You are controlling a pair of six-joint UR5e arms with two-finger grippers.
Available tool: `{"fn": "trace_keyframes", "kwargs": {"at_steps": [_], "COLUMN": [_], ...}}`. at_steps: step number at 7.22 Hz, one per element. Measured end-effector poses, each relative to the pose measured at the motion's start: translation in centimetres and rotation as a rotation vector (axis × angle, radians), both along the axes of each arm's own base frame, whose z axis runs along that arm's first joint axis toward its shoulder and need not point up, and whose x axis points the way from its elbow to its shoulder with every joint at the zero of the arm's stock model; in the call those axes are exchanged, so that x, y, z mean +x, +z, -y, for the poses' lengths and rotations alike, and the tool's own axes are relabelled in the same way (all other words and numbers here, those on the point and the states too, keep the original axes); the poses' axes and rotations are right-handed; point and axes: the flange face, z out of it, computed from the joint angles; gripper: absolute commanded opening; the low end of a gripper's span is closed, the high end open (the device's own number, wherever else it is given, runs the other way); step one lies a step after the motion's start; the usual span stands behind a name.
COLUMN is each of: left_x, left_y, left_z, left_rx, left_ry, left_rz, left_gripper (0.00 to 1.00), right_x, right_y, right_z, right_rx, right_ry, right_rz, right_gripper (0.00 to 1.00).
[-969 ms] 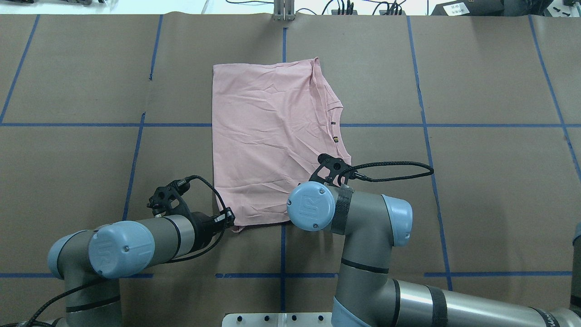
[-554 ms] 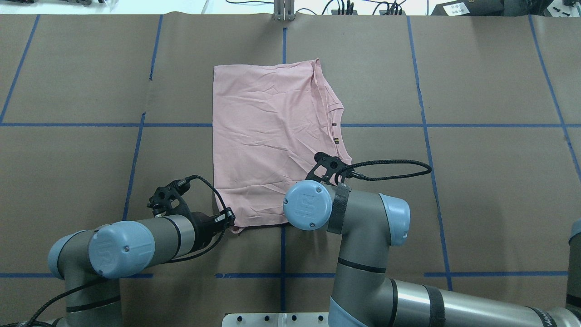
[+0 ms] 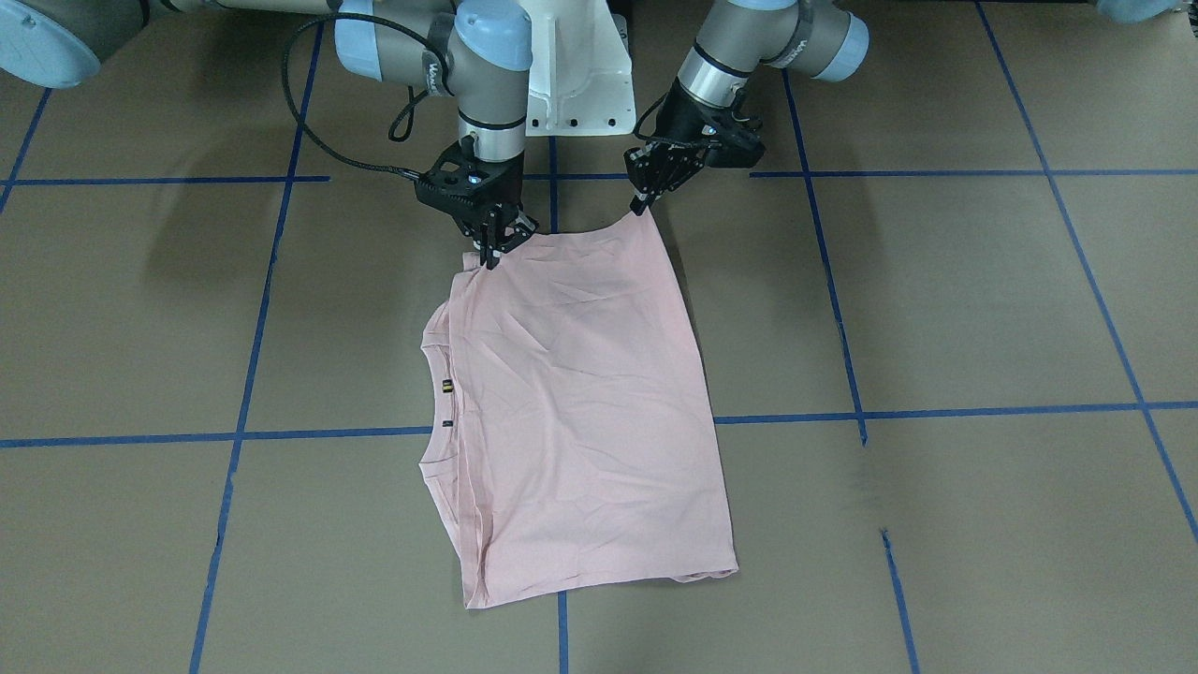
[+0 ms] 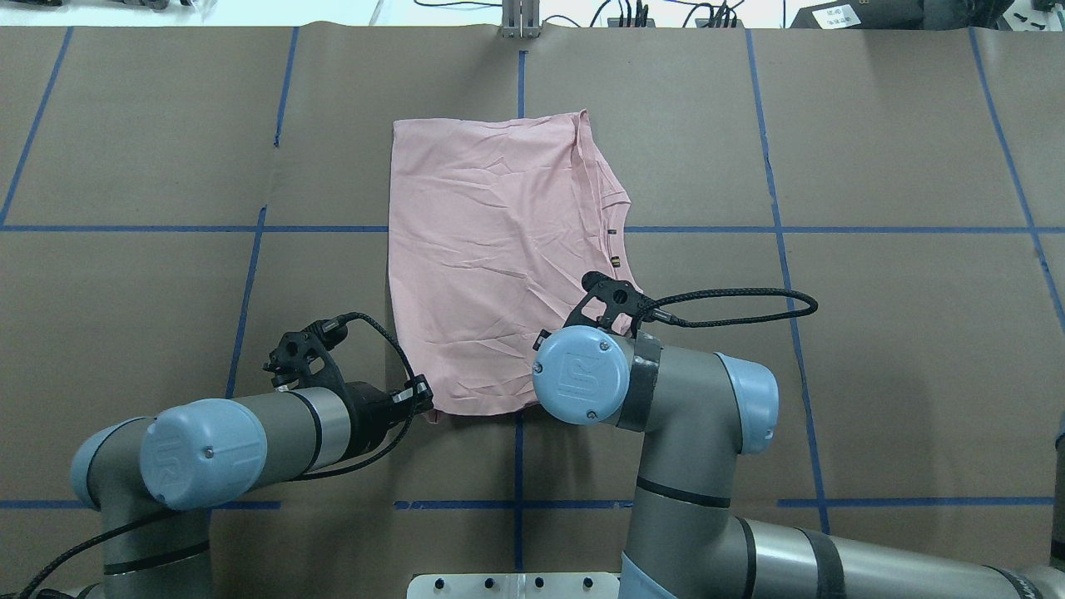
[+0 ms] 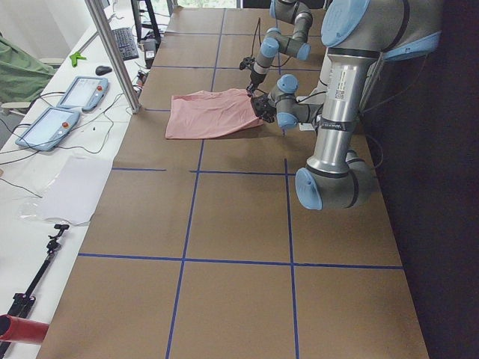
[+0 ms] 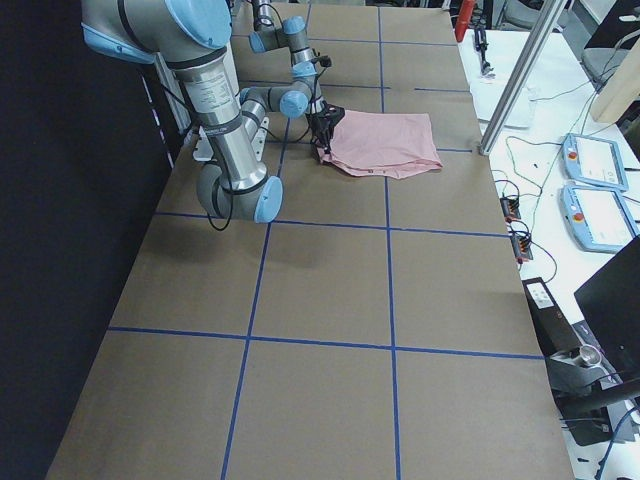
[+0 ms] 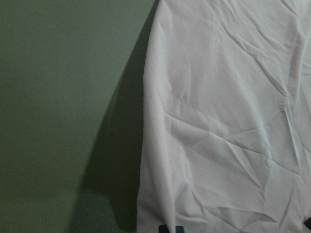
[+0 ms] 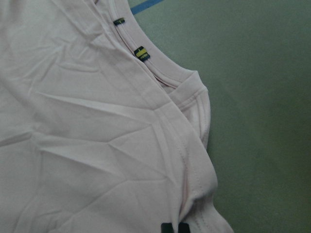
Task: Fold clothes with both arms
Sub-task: 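Lift the near shirt edge with both grippers and fold it away from the robot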
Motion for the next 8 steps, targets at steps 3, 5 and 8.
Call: {"fn": "trace_keyframes", "kwargs": {"at_steps": [3,5,8], "left_x": [-7.9,-11.5,-7.7], "left_y": [-8.3,-11.3,-9.8], "left_z": [-3.1,-4.2,2.1], "left_rx": [-0.019,-0.015,0.068], "left_ry": [0.090,0.139,0.099], "left_rz": [-0.008,0.014,0.147], "left_gripper": [0.00,0.00,0.00], "right_x": [9.2,11.9,7.8], "right_y": [-6.6,-8.1,-5.9], "right_z": [-4.8,-6.3,-2.1], "right_rx": [-0.003,-0.002,0.037], "right_ry": [-0.030,-0.047,-0.035], "right_rz": [0.018,0.014,-0.006], "right_gripper": [0.00,0.00,0.00]}}
